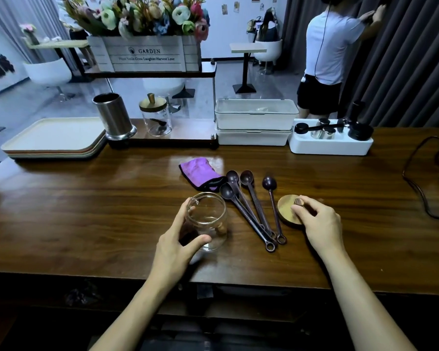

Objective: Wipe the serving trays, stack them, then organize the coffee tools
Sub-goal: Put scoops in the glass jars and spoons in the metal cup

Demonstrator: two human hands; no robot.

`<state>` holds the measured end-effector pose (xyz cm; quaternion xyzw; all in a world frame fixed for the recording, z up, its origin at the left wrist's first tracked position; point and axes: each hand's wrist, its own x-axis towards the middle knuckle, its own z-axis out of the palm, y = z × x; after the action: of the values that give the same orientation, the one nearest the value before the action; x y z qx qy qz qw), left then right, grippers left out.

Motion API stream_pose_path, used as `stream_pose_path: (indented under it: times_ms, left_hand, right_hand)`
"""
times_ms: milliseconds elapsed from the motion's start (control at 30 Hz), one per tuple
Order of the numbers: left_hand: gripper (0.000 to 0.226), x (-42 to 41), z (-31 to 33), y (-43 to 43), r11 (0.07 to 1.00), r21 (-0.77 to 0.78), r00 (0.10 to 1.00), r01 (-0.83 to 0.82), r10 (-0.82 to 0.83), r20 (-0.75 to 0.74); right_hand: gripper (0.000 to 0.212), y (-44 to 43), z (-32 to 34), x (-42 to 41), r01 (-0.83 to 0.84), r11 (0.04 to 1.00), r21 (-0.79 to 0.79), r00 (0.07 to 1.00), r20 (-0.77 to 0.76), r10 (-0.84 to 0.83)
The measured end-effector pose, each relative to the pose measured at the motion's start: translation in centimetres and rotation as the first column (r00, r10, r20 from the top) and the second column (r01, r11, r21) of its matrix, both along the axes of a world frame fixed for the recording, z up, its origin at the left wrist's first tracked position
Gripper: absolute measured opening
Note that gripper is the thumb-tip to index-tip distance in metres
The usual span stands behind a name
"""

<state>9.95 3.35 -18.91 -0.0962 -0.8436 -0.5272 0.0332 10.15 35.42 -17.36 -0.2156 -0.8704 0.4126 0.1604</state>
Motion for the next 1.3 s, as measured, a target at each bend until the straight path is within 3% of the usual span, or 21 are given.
stream_pose_path:
  times_ms: [100, 200, 300, 433, 700, 933, 1300]
  left_hand:
    - [0.095, 0.0, -0.1, 0.0, 1.000, 0.018, 1.000, -0.002, 0.002, 0.010]
    - [0.095, -0.1, -0.2, 0.0, 1.000, 0.022, 1.000, -0.001, 0.001, 0.008]
    - [0.095, 0.0, -0.2, 0.0, 1.000, 0.025, 1.000, -0.010, 0.010, 0.001]
    - [0.093, -0.1, -0.3, 0.0, 1.000, 0.013, 1.000, -0.016, 0.015, 0.018]
    - [0.089, 0.0, -0.3, 0.0, 0.999, 0.030, 1.000, -0.016, 0.015, 0.023]
    - [0.093, -0.1, -0.3, -0.1, 0.999, 0.031, 1.000, -0.020, 0.019, 0.023]
    - [0.097, 0.0, 0.0, 0.0, 0.999, 0.037, 0.999, -0.022, 0.021, 0.026]
  right_hand:
    - [0.038, -1.0, 1.7, -0.6, -0.032, 0.999, -0.034, 0.995, -0.100, 0.028]
    - [0.030, -3.9, 5.3, -1.2, -0.208, 0.974, -0.093, 0.960, -0.210, 0.185]
    - [0.024, -8.6, 7.3, -1.6, -0.418, 0.900, -0.124, 0.895, -0.225, 0.385]
    - [0.025, -13.5, 7.1, -1.8, -0.573, 0.816, -0.073, 0.809, -0.209, 0.549]
    - [0.030, -14.6, 6.4, -1.7, -0.577, 0.816, 0.049, 0.801, -0.165, 0.576]
    - [0.039, -14.0, 5.0, -2.3, -0.595, 0.801, -0.060, 0.803, -0.096, 0.589]
    - [0.033, -14.0, 3.8, -1.6, -0.612, 0.775, -0.160, 0.789, -0.191, 0.584]
